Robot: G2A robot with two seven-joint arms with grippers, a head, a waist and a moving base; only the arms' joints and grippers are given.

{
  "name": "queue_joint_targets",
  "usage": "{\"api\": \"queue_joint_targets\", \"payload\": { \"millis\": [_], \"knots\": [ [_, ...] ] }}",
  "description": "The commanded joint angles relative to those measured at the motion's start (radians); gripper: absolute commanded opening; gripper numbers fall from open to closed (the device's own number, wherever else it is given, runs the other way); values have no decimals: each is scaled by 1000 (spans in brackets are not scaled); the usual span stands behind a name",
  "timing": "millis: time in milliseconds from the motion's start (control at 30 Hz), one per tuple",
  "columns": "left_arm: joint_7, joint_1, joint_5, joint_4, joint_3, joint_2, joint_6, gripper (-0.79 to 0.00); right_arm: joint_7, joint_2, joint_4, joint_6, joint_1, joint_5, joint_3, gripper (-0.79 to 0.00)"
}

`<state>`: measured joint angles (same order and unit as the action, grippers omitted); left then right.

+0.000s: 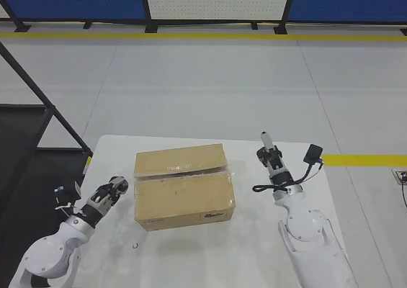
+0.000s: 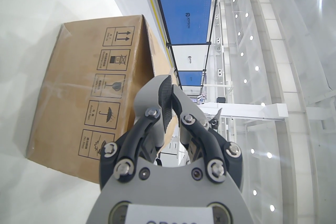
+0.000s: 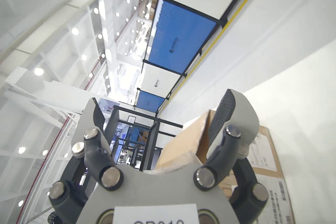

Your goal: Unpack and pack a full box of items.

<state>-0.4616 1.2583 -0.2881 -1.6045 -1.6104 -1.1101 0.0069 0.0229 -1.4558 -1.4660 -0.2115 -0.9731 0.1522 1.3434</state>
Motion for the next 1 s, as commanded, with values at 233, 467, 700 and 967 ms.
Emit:
{"api": "queue_joint_targets", "payload": {
  "millis": [233, 467, 700, 967],
  "knots": [
    [3, -2, 0, 1, 0, 0, 2, -767, 263, 0, -111, -5, -20, -107, -86, -785],
    [4, -7, -3, 3, 1, 0, -1, -779, 444, 1, -59, 140, 48, -33, -170, -785],
    [3, -10, -2, 4, 3, 0, 0, -785, 436, -6, 6, 286, 115, 89, -239, -785],
    [0, -15, -1, 7, 5, 0, 3, -785, 417, -16, 77, 385, 172, 123, -268, -785]
  ]
}}
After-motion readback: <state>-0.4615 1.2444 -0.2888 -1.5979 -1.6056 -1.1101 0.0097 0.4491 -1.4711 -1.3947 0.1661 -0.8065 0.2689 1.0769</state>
